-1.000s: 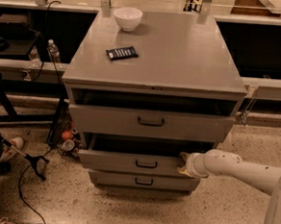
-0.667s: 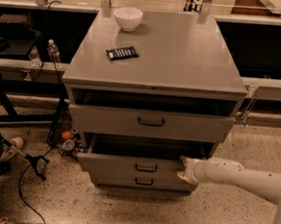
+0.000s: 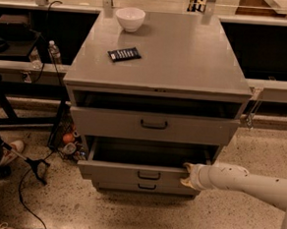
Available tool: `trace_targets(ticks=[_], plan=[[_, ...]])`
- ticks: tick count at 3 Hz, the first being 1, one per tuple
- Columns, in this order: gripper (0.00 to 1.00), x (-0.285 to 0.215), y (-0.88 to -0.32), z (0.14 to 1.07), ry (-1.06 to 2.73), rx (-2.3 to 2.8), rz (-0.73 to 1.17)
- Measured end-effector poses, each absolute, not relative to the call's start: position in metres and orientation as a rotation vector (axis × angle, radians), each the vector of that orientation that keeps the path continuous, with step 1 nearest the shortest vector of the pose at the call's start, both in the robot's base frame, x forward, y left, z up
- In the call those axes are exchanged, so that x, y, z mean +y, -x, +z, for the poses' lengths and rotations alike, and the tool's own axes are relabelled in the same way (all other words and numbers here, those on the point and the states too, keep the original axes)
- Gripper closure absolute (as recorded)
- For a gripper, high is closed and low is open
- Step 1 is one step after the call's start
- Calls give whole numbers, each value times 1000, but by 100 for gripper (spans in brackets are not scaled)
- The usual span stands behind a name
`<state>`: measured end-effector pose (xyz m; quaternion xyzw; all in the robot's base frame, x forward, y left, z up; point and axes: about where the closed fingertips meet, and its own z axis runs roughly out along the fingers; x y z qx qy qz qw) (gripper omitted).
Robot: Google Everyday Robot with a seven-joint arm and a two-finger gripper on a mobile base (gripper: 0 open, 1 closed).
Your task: Open middle drawer
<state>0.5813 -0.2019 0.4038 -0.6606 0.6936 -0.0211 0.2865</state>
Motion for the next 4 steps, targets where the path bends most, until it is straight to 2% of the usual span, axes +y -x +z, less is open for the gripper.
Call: trace_targets(ticks=[4], plan=[[100,-203,-549,405,1770,1854,-52]])
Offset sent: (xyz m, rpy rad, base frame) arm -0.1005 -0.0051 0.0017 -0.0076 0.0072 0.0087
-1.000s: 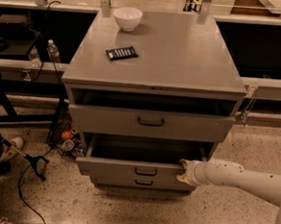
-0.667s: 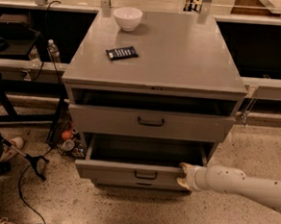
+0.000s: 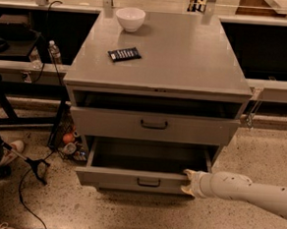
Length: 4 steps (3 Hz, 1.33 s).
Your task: Open middle drawer
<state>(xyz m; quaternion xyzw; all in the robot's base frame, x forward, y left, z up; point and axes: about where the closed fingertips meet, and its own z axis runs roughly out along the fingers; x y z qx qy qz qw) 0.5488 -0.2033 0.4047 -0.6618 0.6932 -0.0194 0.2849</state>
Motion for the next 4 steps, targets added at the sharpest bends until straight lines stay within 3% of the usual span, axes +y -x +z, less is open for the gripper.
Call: trace_targets(ticks=[1,4], plan=[[100,-207,-516,399,1753,1872,-31],[100,-210,-485,398,1732,1895,4]])
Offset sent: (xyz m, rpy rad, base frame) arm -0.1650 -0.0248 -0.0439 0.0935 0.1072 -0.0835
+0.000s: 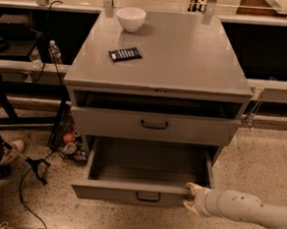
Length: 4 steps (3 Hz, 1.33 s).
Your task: Open middle drawer
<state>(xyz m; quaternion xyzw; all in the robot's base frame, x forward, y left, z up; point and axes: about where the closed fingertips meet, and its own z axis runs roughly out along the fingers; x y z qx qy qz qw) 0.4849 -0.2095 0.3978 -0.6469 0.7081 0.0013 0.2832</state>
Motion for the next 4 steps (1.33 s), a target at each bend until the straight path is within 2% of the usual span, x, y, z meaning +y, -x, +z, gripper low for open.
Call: trace_targets(ticks=[4], plan=[[100,-211,-466,399,1714,1922,33]])
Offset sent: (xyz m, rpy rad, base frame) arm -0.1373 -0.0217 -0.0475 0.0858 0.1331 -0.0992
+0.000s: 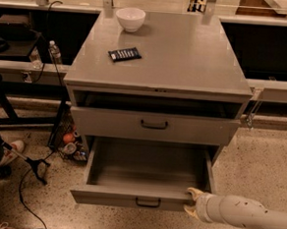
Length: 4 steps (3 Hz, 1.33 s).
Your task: Open middle drawer
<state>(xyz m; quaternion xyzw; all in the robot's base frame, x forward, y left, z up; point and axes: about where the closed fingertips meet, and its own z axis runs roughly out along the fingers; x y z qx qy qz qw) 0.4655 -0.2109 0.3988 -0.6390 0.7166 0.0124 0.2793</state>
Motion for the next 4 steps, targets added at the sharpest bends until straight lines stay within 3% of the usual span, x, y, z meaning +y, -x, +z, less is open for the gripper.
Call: trace_targets(ticks=[1,4], plan=[[98,-211,-466,400,1714,1922,33],[28,-211,-466,400,1714,1922,34]])
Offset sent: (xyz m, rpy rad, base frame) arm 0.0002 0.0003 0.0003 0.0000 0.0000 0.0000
